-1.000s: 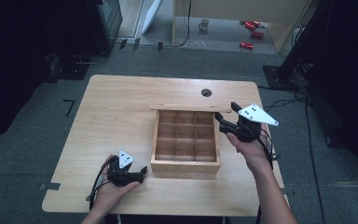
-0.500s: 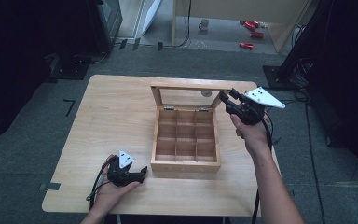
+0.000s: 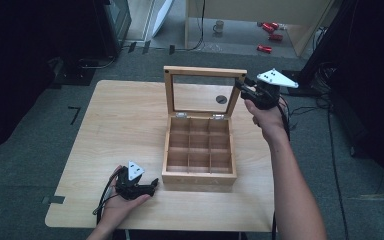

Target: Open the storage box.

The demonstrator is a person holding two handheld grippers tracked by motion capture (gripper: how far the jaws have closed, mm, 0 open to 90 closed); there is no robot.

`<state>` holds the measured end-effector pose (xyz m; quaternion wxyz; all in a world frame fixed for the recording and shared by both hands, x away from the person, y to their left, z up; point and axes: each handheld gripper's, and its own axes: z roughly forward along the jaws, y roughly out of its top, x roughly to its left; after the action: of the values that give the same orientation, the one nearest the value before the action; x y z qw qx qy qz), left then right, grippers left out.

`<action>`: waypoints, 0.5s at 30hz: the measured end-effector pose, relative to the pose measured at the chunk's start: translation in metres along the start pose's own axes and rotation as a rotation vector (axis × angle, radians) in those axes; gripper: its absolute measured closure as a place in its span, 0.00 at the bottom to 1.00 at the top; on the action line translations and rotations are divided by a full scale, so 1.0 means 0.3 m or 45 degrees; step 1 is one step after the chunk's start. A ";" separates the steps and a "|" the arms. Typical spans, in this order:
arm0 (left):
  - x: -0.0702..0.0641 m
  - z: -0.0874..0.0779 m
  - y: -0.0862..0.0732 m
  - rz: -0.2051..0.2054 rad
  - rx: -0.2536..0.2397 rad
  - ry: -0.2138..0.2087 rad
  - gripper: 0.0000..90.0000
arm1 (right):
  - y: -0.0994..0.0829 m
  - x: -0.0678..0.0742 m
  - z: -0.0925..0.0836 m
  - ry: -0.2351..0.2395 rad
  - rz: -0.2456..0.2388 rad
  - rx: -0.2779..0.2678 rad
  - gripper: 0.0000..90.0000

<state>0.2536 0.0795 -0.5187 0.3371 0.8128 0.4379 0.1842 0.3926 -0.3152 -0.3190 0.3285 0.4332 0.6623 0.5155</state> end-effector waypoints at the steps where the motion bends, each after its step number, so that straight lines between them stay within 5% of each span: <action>1: 0.000 0.000 0.000 0.001 0.000 0.000 0.18 | 0.005 -0.005 0.009 0.001 0.008 0.004 0.74; 15: 0.000 0.000 0.000 0.009 0.001 -0.004 0.18 | 0.053 -0.082 0.160 -0.016 0.156 0.084 0.75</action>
<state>0.2536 0.0795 -0.5186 0.3367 0.8148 0.4346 0.1840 0.4488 -0.3168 -0.3162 0.2860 0.4869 0.6490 0.5098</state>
